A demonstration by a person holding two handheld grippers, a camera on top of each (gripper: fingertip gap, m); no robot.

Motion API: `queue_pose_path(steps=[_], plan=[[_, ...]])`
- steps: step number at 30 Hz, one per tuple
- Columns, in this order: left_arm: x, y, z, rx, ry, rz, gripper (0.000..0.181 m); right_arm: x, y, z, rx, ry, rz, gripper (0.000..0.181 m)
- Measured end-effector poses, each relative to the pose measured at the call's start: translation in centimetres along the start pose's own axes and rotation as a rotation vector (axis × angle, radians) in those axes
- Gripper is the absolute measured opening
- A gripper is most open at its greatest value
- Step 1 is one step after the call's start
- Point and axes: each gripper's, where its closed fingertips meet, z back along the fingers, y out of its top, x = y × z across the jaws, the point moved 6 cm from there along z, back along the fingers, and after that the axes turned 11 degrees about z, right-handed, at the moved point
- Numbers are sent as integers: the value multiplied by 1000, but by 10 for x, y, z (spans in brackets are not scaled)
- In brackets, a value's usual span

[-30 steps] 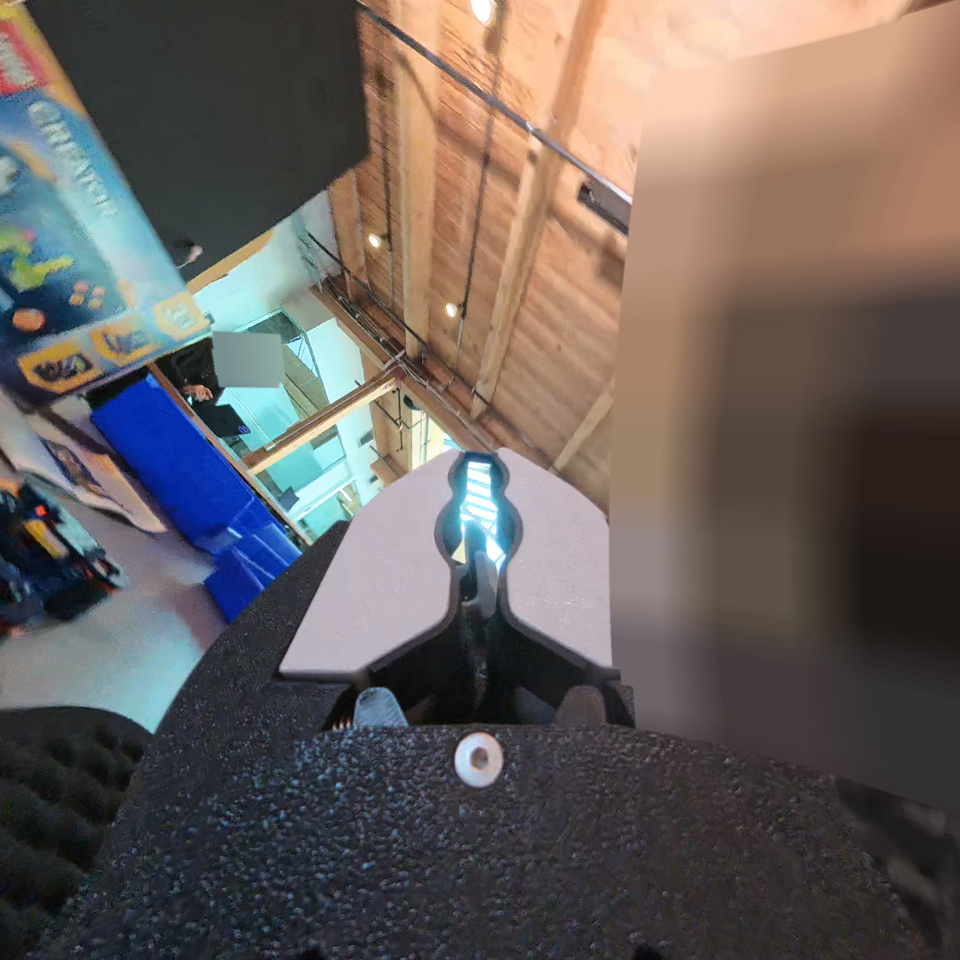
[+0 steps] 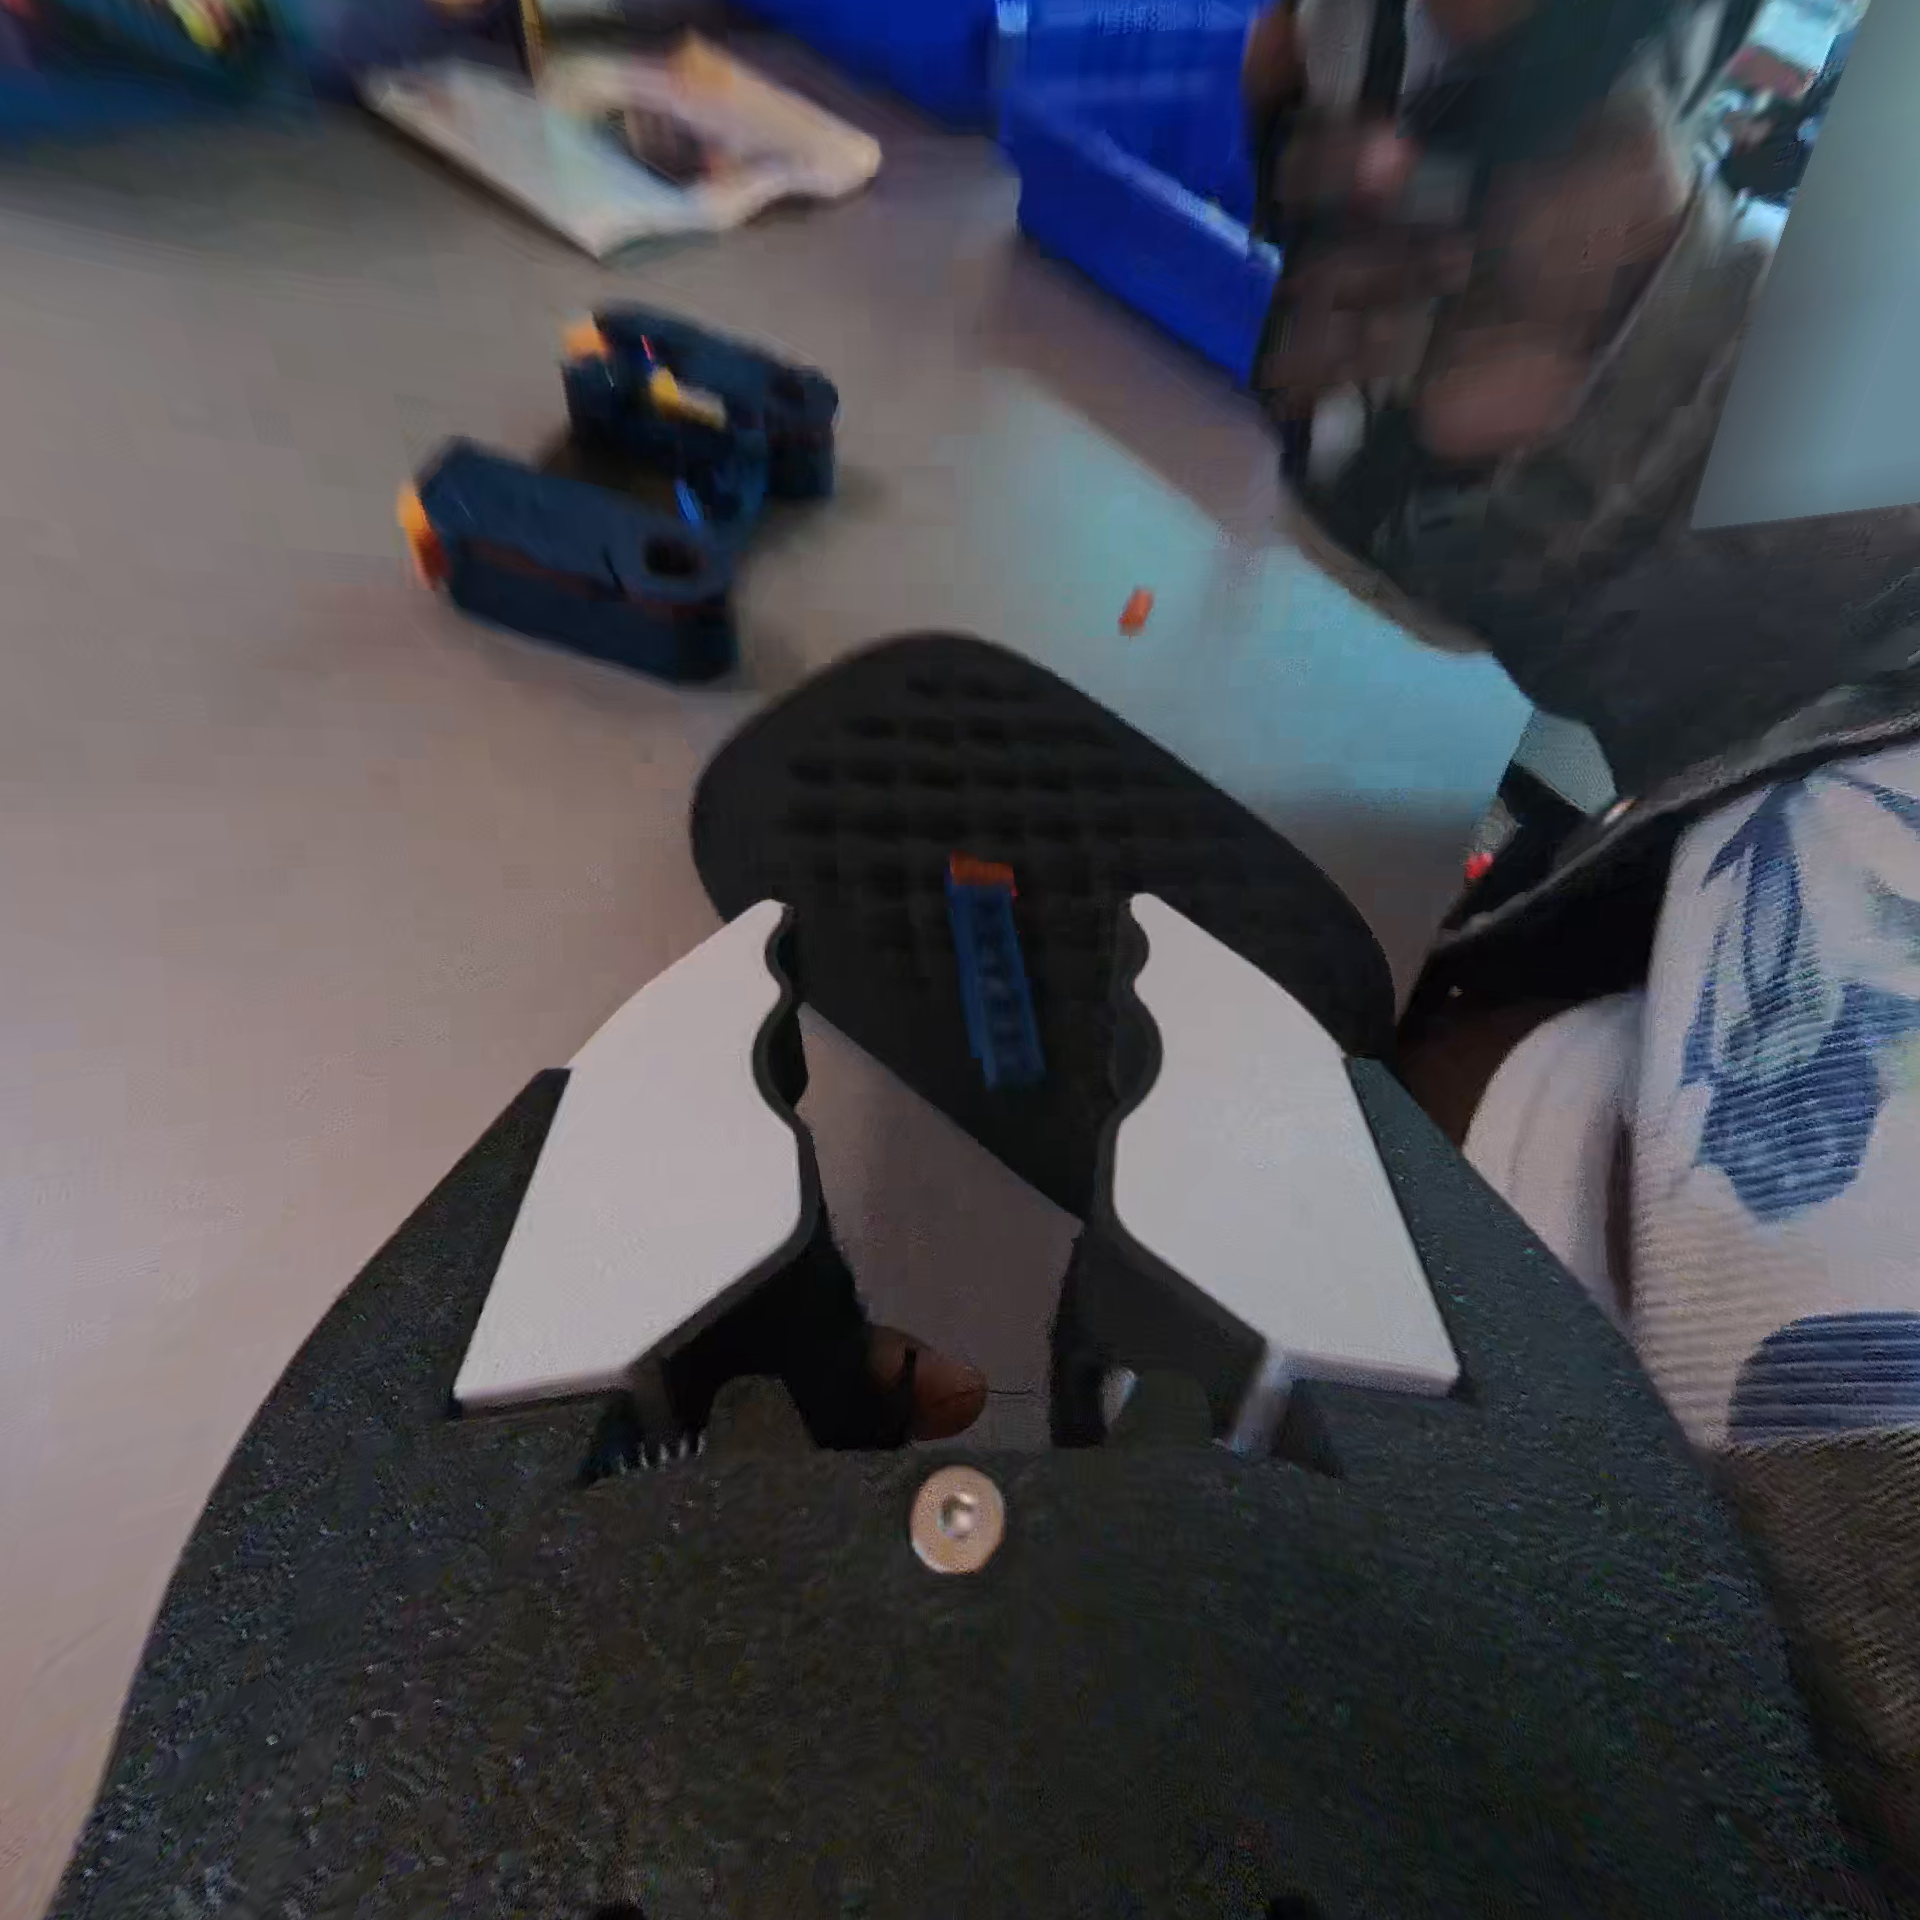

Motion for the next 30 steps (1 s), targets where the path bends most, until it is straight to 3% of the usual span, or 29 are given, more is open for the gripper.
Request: queue_pose_path(steps=[1, 4, 7, 9, 11, 12, 17, 19, 21, 23, 25, 28, 30], plan=[[-2, -7, -3, -51, 10, 13, 54, 14, 13, 14, -67, -171, 237, 3], [-6, -24, -8, -168, 89, -53, 50, 63, 64, 86, -327, -785, 756, 3], [-3, -28, -12, -172, 68, -48, 43, 95, 93, 160, -612, -1143, 809, 3], [-4, -30, -13, -182, 52, -23, 43, 109, 92, 194, -767, -1216, 670, 3], [-5, -30, -14, -188, 33, -1, 41, 119, 82, 217, -881, -1250, 525, 39], [-4, -30, -14, -191, 31, 1, 40, 121, 80, 222, -878, -1258, 503, 47], [-3, -31, -14, -186, 24, 23, 36, 105, 92, 201, -630, -1166, 652, 46], [-3, -31, -14, -186, 26, 25, 36, 102, 93, 195, -674, -1195, 757, 40], [-2, -31, -15, -188, 31, 18, 34, 110, 90, 203, -822, -1290, 797, 44], [-1, -31, -14, -188, 31, 9, 31, 113, 84, 195, -815, -1213, 794, 51], [-1, -31, -14, -184, 42, -2, 27, 102, 75, 166, -663, -982, 809, 43], [1, -30, -13, -187, 50, -21, 24, 65, 42, 105, -483, -487, 823, 30], [2, -29, -13, -193, 61, -43, 23, 30, 5, 65, -445, -87, 720, 26]])
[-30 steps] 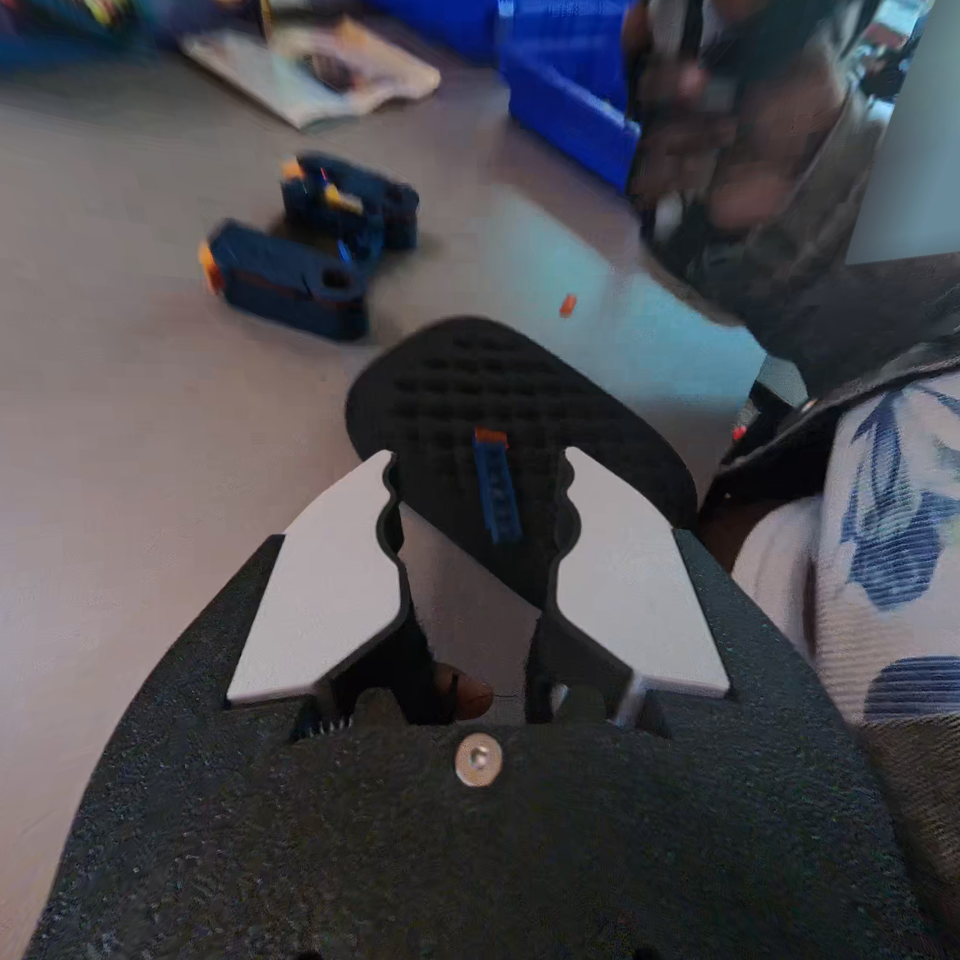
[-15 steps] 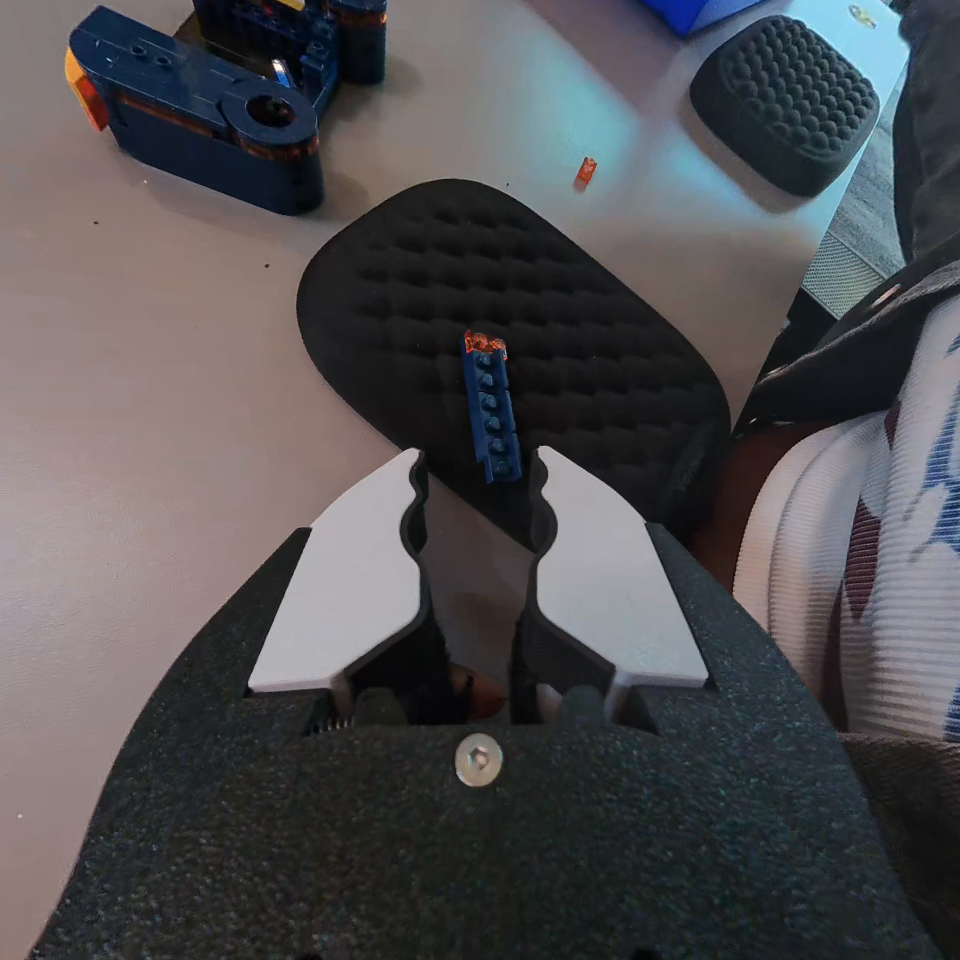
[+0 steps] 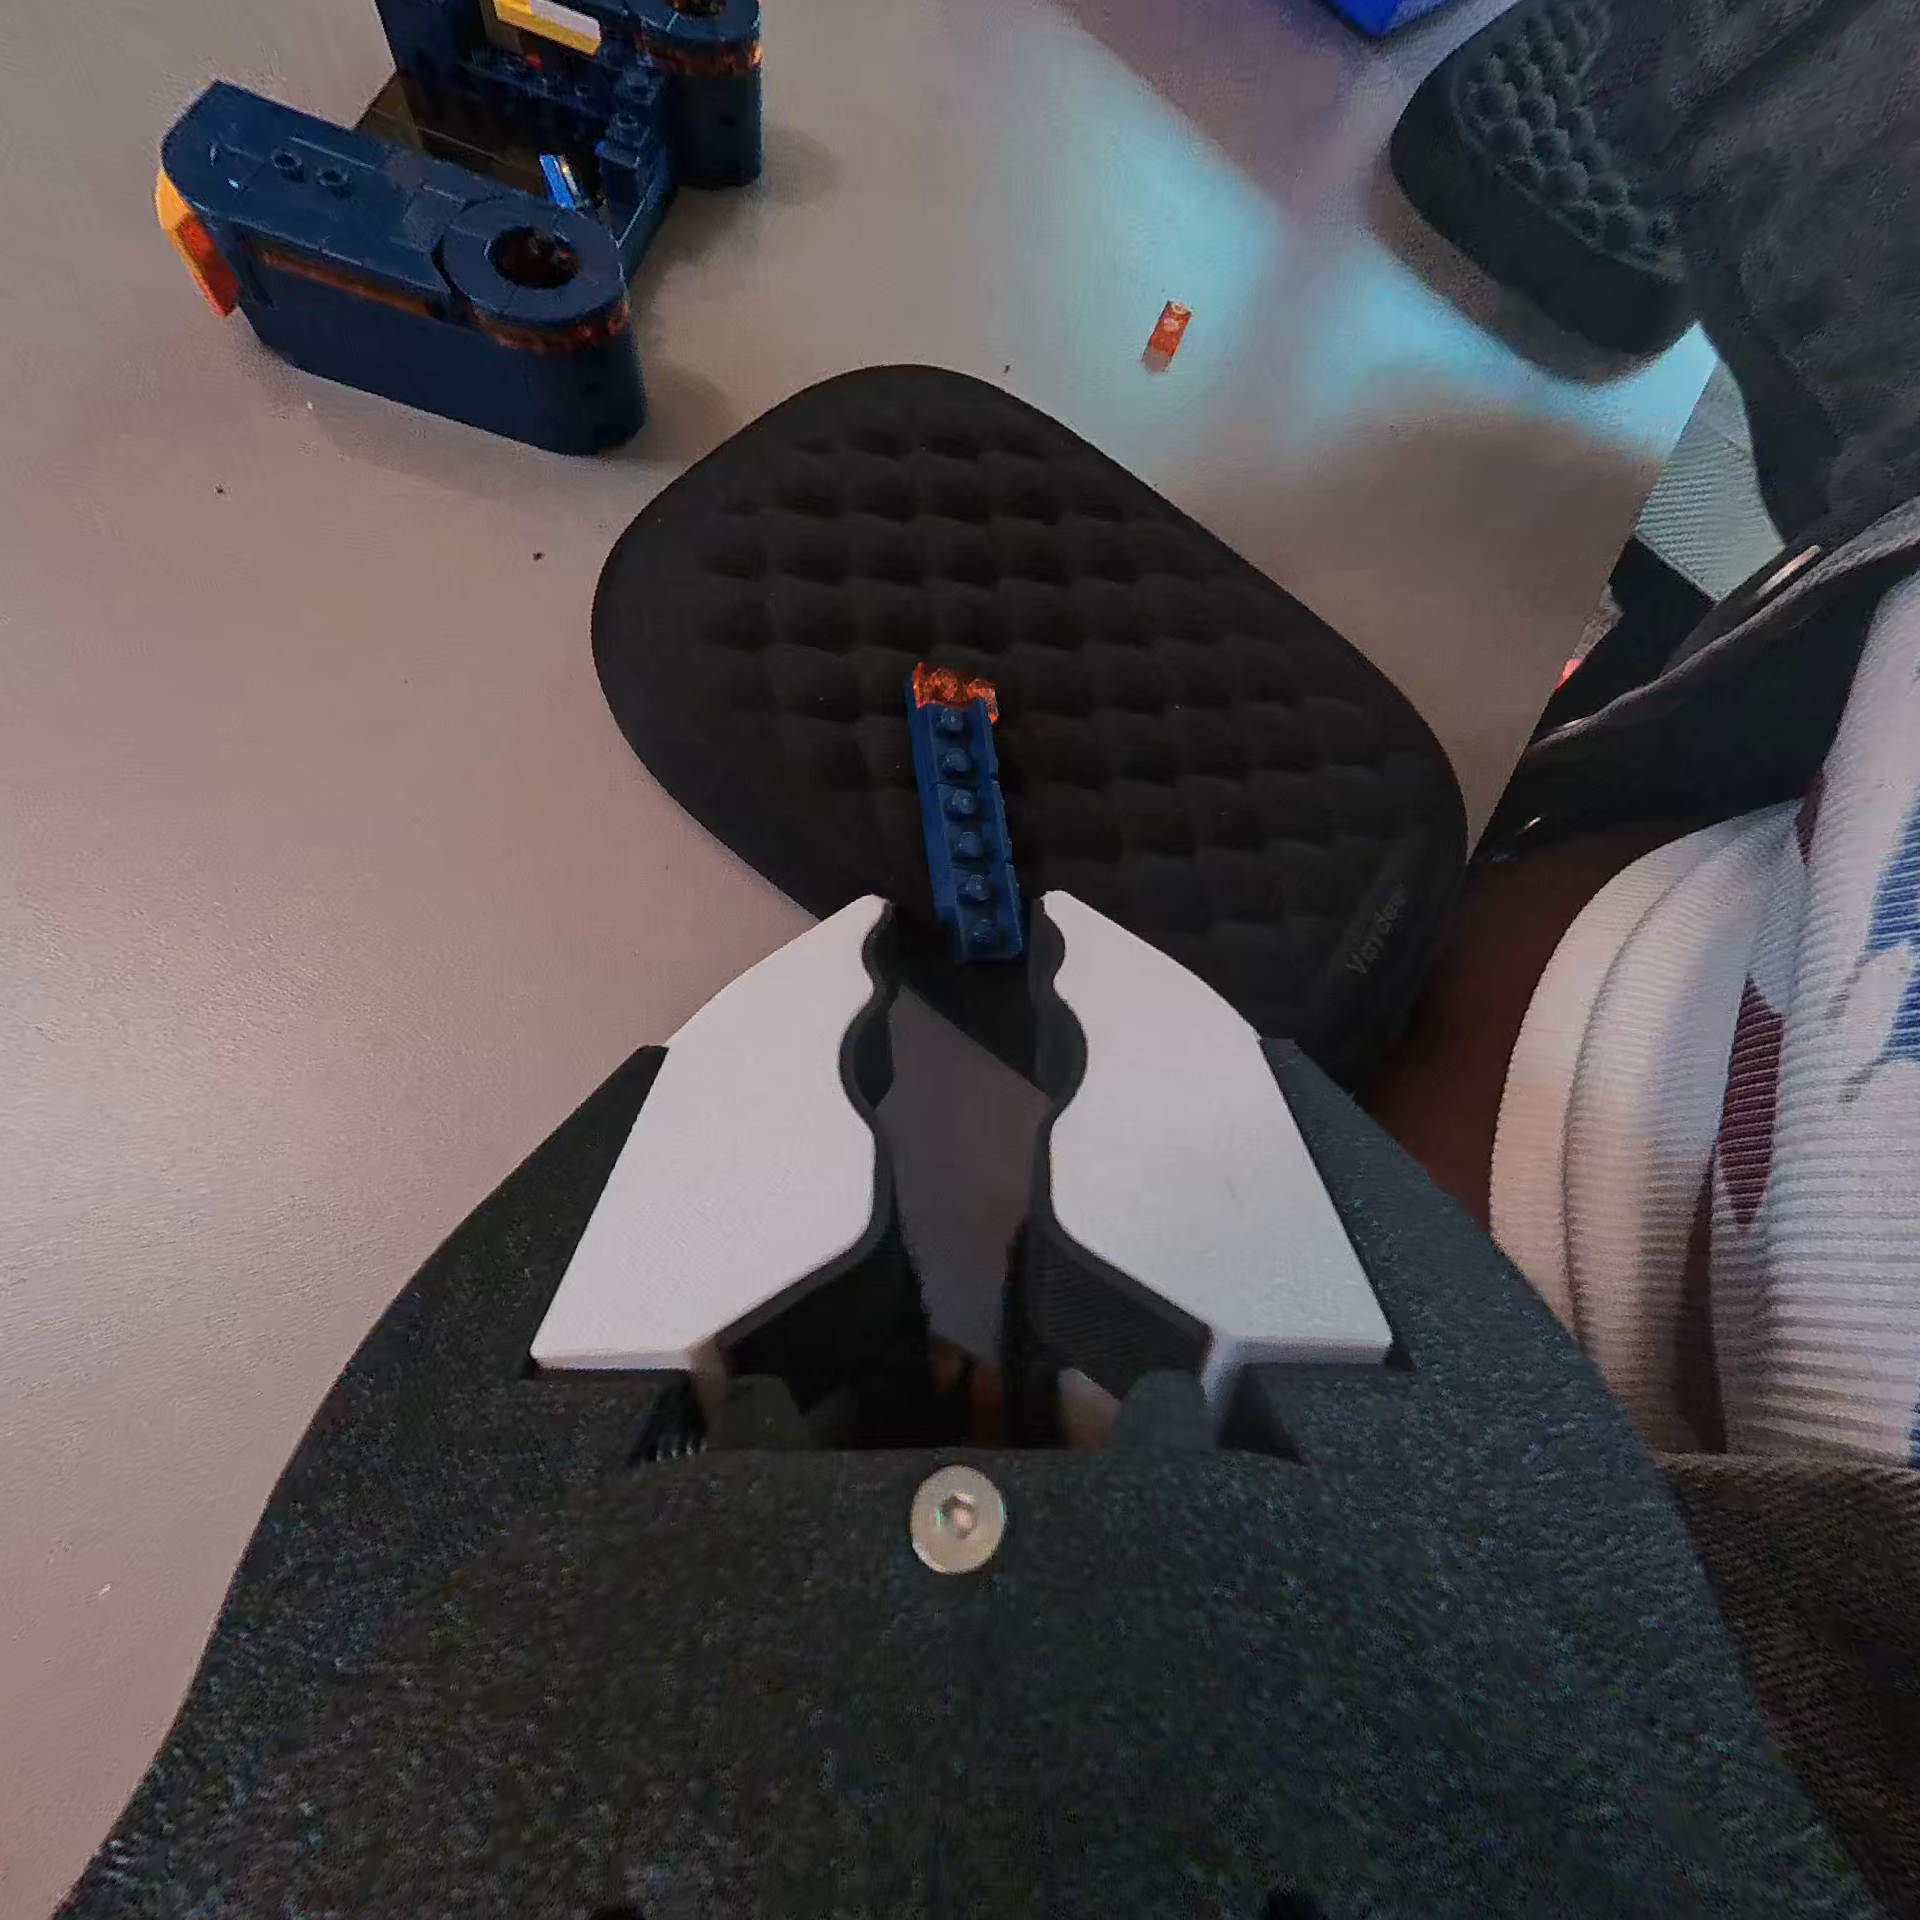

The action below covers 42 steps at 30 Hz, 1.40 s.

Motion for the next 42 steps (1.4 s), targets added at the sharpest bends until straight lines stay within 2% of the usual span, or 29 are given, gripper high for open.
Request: queue_pose_path(steps=[2, 3, 5, 8, 10, 13, 15, 16, 18, 20, 21, 23, 27, 31, 32, 34, 37, 42], plan=[[2, 1, 0, -12, 8, -15, 24, -49, 9, -36, 82, 340, -103, 26], [2, 1, 0, -14, 17, -21, 25, -70, 11, -52, 83, 459, -131, 26], [3, 2, 0, -8, 30, -42, 26, -103, 10, -78, 50, 591, -112, 26], [5, 4, 0, 16, 41, -58, 24, -132, 3, -102, -47, 680, 3, 26], [7, 5, 0, 30, 26, -65, 20, -141, -2, -110, -102, 700, 108, 28], [9, 7, 0, 39, 3, -80, 19, -150, -4, -116, -106, 736, 221, 33], [9, 11, -1, 47, -5, -92, 21, -154, -9, -120, -133, 760, 286, 27], [8, 14, -1, 55, 10, -100, 25, -156, -8, -121, -117, 780, 296, 19], [9, 22, -2, 58, 49, -146, 30, -155, -7, -121, -126, 774, 293, 19], [13, 25, -7, 51, 73, -224, 24, -156, -6, -120, -125, 762, 288, 19], [13, 23, -11, 19, 90, -266, 15, -156, -6, -119, -128, 755, 290, 19], [12, 20, -18, 11, 92, -302, 13, -157, -9, -117, -176, 758, 279, 19], [4, 19, -19, 26, -49, -186, 12, -151, -3, -111, -136, 761, 375, 29], [-2, 20, -19, 12, -160, -146, 12, -151, -3, -115, -137, 852, 492, 28], [-3, 20, -19, 4, -178, -138, 12, -152, -3, -117, -134, 877, 502, 22], [-5, 21, -20, -8, -205, -126, 12, -153, -4, -119, -144, 946, 499, 16], [-7, 20, -21, -25, -227, -105, 12, -152, -6, -121, -175, 984, 437, 16], [-7, 20, -22, -43, -234, -108, 12, -148, -13, -120, -138, 971, 176, 16]])
